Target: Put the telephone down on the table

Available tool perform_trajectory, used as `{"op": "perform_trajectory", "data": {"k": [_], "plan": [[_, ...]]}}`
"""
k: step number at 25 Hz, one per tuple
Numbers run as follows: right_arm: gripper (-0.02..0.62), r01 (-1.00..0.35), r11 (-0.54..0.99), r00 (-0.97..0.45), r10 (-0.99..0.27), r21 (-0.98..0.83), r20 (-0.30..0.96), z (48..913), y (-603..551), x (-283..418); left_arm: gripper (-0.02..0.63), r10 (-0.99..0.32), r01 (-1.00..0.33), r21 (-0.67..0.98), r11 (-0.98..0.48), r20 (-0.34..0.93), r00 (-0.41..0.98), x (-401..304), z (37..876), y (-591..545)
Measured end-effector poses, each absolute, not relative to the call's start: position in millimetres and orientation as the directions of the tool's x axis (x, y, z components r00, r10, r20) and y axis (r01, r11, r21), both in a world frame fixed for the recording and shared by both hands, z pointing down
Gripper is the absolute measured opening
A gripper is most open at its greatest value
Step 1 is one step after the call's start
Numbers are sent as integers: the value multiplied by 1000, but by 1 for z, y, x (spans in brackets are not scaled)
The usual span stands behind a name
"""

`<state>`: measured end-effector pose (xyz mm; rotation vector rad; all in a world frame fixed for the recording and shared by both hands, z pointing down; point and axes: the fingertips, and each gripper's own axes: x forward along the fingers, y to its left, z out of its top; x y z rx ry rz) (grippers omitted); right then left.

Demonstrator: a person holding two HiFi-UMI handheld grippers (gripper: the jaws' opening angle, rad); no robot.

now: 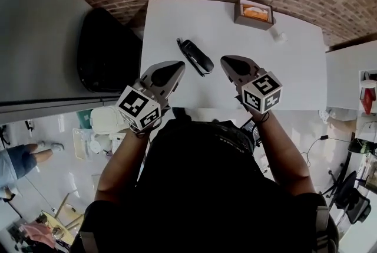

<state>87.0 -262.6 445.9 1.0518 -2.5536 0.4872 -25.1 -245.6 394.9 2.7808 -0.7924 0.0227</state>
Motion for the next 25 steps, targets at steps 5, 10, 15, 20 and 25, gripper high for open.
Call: {"op": "perform_trajectory", "data": {"k": [5,10,15,20,25], "plan": [[17,-675,714,-711,-561,-186,424,446,-235,122,8,-565,-563,263,-783,78,822,20,392,-216],[15,-632,750,-746,-521,-197,415,446,-199,156,8,-587,-587,249,-770,84,805,67,392,-171],[15,-594,779,-774,-487,-199,405,444,-162,174,8,-621,-624,249,-741,102,778,87,394,-130],[15,-589,781,-780,-482,-209,398,442,-134,184,8,-649,-653,248,-716,110,753,90,393,-99],[15,-592,784,-778,-496,-187,385,432,-106,176,8,-660,-665,234,-709,113,743,81,388,-75]]}}
